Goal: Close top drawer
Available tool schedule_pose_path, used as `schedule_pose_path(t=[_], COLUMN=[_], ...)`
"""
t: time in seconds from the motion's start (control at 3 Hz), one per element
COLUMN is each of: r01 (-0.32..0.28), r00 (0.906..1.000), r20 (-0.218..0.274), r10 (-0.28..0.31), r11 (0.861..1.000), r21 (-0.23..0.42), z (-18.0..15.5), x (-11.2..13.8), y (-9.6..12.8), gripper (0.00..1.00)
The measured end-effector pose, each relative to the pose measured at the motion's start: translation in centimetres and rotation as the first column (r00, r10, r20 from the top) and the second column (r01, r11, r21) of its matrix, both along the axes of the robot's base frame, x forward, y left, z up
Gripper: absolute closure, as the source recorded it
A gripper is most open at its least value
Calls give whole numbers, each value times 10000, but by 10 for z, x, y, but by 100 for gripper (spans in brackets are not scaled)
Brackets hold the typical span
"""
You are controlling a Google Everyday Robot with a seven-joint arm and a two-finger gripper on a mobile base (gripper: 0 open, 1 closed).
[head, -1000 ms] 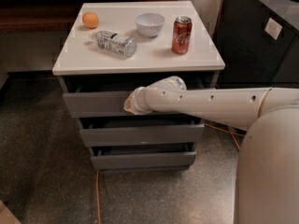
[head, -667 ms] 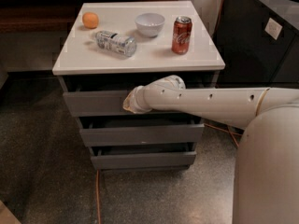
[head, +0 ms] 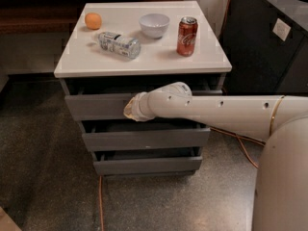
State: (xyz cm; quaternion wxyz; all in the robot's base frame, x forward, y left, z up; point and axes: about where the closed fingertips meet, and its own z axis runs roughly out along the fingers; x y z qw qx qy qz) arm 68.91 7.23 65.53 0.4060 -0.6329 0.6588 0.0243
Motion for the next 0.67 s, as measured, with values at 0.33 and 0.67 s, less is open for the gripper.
schedule_pose_path(t=[0.33,0.67], r01=[-281,-329], r00=[9995,9993], r20=[-145,-143], r10=[285,333], r11=[9992,9990], r21=[272,300], z=[0,1], x=[-18,-19], y=[6,8], gripper=[13,0])
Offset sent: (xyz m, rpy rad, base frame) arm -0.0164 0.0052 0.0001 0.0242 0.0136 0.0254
